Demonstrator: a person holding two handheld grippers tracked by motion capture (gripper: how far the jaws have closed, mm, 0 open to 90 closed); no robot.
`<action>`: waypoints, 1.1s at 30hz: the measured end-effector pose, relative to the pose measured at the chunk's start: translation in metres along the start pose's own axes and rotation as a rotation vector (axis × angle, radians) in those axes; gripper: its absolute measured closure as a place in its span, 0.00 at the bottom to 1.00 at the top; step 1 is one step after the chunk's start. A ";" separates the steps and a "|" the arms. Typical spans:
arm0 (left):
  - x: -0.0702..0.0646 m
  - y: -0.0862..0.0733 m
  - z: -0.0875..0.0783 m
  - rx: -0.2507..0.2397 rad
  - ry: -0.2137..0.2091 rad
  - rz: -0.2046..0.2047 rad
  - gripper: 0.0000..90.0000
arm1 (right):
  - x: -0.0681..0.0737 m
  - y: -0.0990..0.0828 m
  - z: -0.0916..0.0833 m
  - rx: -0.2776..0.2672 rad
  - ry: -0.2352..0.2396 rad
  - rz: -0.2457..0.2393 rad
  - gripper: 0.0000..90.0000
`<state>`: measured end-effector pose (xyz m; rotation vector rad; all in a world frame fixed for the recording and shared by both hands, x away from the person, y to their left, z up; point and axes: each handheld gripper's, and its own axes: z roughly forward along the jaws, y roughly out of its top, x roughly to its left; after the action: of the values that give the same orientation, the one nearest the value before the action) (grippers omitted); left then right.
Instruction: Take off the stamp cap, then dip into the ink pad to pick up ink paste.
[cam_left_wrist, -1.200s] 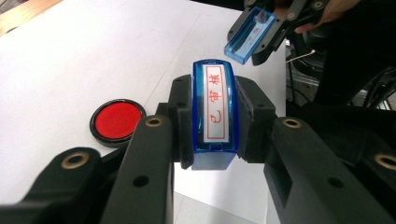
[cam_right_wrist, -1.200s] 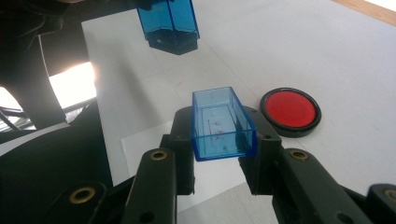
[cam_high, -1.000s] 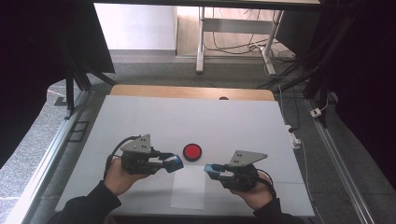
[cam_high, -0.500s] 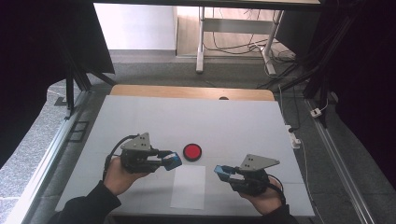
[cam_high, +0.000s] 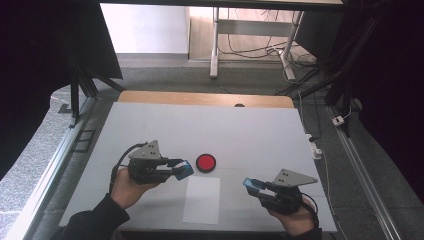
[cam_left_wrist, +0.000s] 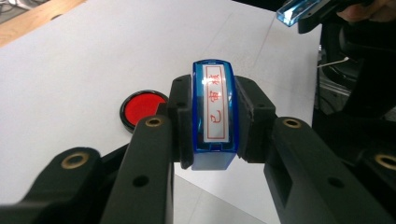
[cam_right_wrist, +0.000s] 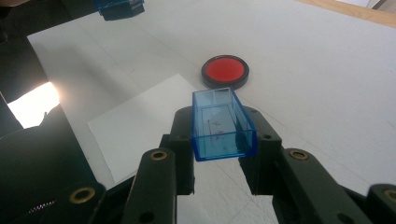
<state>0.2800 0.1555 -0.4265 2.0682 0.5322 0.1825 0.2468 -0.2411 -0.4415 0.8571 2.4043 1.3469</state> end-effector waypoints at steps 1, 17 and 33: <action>0.000 0.000 0.000 -0.001 0.002 -0.001 0.78 | -0.001 -0.001 -0.002 -0.003 0.001 0.005 0.76; 0.003 0.000 0.001 0.001 0.016 -0.027 0.78 | -0.011 -0.022 -0.022 0.003 -0.079 0.073 0.76; 0.011 0.006 0.013 0.023 0.020 -0.046 0.78 | -0.015 -0.029 -0.026 0.014 -0.078 0.107 0.76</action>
<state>0.2956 0.1477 -0.4294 2.0764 0.5964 0.1703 0.2348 -0.2799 -0.4528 1.0353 2.3409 1.3097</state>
